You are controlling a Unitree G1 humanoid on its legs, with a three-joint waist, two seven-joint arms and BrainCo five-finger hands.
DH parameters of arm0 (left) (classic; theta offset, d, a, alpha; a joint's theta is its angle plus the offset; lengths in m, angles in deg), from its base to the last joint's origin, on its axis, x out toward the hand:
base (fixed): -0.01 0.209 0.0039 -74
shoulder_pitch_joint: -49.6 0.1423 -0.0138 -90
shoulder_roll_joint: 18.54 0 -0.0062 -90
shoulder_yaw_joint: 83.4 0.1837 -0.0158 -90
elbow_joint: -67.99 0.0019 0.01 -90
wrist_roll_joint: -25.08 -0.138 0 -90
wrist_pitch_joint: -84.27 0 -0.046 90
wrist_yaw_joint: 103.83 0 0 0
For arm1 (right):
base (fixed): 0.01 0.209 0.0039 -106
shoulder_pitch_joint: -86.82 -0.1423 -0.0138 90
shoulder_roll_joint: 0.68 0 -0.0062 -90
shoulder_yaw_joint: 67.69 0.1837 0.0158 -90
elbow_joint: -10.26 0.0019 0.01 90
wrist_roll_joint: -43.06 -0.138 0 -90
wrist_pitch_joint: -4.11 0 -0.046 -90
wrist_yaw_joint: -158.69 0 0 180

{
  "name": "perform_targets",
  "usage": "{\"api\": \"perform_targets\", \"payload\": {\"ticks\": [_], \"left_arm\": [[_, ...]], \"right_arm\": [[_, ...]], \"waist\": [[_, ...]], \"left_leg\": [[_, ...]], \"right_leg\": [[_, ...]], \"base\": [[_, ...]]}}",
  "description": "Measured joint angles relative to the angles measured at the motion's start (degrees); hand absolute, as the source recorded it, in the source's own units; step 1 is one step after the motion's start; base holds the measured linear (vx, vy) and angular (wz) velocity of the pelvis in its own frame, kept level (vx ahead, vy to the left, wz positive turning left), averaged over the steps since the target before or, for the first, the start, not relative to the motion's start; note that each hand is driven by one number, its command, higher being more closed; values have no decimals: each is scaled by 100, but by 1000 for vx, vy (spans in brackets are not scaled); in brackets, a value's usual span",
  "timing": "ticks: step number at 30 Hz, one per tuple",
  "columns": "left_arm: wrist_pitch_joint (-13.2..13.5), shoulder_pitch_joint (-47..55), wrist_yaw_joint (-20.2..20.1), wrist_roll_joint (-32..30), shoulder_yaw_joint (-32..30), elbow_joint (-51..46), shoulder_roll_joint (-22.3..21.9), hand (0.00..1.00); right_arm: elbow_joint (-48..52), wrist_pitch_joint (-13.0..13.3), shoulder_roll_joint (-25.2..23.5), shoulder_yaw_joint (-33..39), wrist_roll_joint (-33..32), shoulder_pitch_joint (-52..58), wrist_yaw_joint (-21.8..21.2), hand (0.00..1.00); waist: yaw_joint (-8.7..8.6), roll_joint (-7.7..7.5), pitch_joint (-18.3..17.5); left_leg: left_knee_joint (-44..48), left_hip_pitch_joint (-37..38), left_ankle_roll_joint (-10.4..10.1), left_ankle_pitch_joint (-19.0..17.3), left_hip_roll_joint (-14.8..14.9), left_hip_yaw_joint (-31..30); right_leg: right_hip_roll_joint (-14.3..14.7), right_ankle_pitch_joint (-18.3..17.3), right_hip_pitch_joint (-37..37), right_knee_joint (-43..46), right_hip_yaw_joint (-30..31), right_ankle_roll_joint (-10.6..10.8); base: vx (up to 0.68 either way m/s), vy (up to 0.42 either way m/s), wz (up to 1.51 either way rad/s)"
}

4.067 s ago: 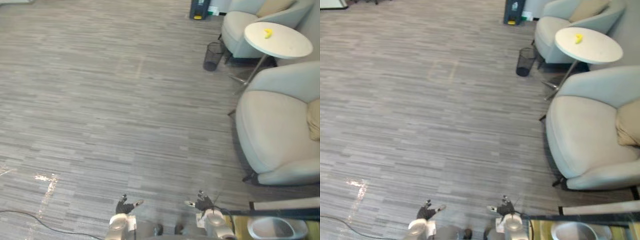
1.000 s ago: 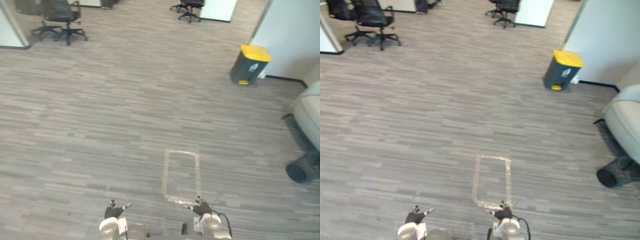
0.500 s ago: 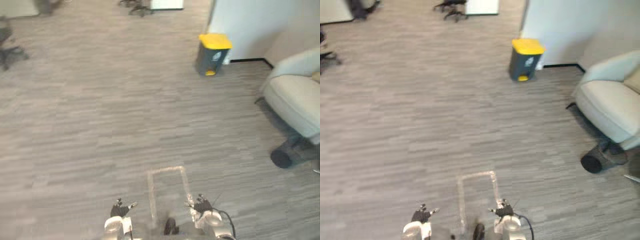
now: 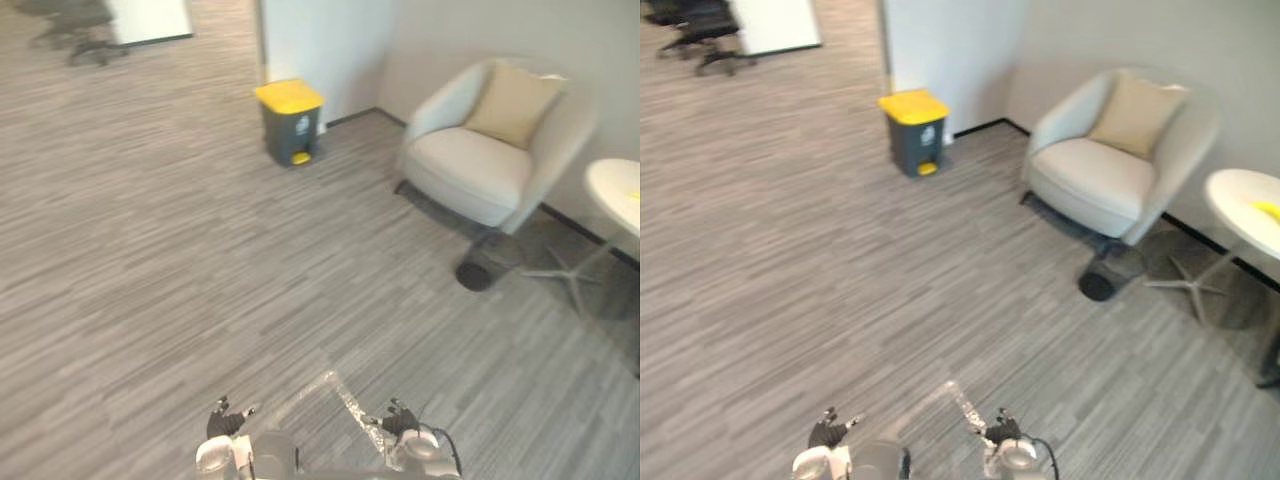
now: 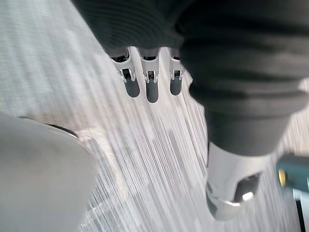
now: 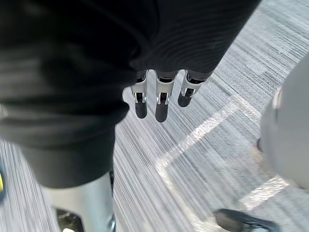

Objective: Organize the slippers on the shoe rack

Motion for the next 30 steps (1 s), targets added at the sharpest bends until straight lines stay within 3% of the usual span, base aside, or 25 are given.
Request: {"api": "perform_targets", "payload": {"ticks": [2,5,8,9,10,11,12,14,16,18,21,22,23,24,26,30], "left_arm": [[-23,-12,-1,-4,14,69,7,0],[-31,-108,0,0,23,217,33,0],[-31,-127,-29,-12,136,323,115,0],[-39,-14,-50,-20,130,340,10,0],[-37,0,-54,-20,131,335,-8,0],[-36,-10,-72,-10,106,264,-38,0],[-42,-4,-125,-15,-4,104,-107,0],[-38,29,-121,-5,-68,-7,-188,0],[-36,65,-127,-19,-105,-84,-214,0],[-25,58,-115,-17,-97,-153,-235,0],[-24,41,-91,-15,19,-209,-228,0],[-24,26,-84,-16,73,-204,-220,0],[-22,15,-73,-16,112,-162,-260,0],[-19,-33,-69,-14,127,-111,-160,0],[-18,-42,-41,-16,136,-83,-50,0],[-15,-58,-16,-20,174,63,-7,0]], "right_arm": [[10,11,23,54,102,33,-20,0],[-38,17,54,203,189,23,-30,0],[-95,50,71,325,190,-2,-34,0],[-137,75,145,405,194,27,-33,0],[-163,78,153,427,193,21,-32,0],[-192,80,163,458,194,-14,-32,0],[-168,79,188,398,190,-22,-32,0],[-174,75,235,316,183,-43,-30,0],[-186,45,252,256,152,-74,-18,0],[-194,35,245,277,136,-56,-3,0],[-193,-9,225,303,131,-44,31,0],[-190,-8,218,312,132,-43,37,0],[-189,-7,220,392,132,-41,39,0],[-198,-17,171,486,129,-48,48,0],[-198,-2,45,487,125,35,51,0],[-187,3,10,538,103,74,69,0]], "waist": [[-43,35,-15],[-64,59,-3],[-121,28,12],[-166,255,-188],[-166,250,-215],[-166,259,-179],[-180,376,-84],[-152,478,-31],[-89,506,-14],[-88,444,-18],[-67,331,-18],[-67,321,-13],[-52,424,-39],[-36,319,-13],[-38,100,-60],[-14,63,-109]], "left_leg": [[-354,292,16,11,92,224],[-697,528,5,-25,196,375],[-755,813,-258,-143,168,421],[-743,976,-368,-220,365,362],[-681,952,-380,-228,389,351],[-283,820,-381,-229,420,298],[1339,181,-389,-162,636,122],[2621,-301,-337,112,898,32],[3535,-682,-276,-15,966,-89],[3253,-908,-295,-166,866,-113],[1502,-1052,-306,-265,349,-653],[681,-960,-355,-76,120,-1052],[-66,-827,-392,636,24,-1473],[-47,-741,-499,651,-40,-1462],[-252,-539,-398,594,-80,-1221],[-588,-159,-337,565,-128,-749]], "right_leg": [[-104,-36,-207,-312,-837,-76],[-70,69,-512,-867,-1421,-138],[-95,1136,-498,-1669,-1645,-447],[100,958,-391,-1725,-1748,-470],[120,927,-376,-1727,-1746,-481],[154,848,-295,-1737,-1752,-513],[306,759,-76,-1857,-1694,-577],[486,691,221,-1955,-1508,-689],[582,555,511,-1993,-1160,-781],[586,542,669,-2137,-824,-766],[500,522,777,-2245,-405,-657],[487,476,775,-2241,-290,-575],[575,415,812,-2243,-201,-466],[506,371,846,-2256,-95,-400],[345,463,907,-2329,-29,-246],[207,573,916,-2347,285,-111]], "base": [[137,117,-66],[161,-24,-29],[221,-104,-1],[366,-186,12],[342,-154,6],[347,-223,-6],[197,-163,-13],[265,-108,-53],[349,-39,-108],[264,-1,-99],[331,105,-76],[339,182,-61],[330,195,-47],[267,179,-37],[240,146,-36],[137,110,-60]]}}
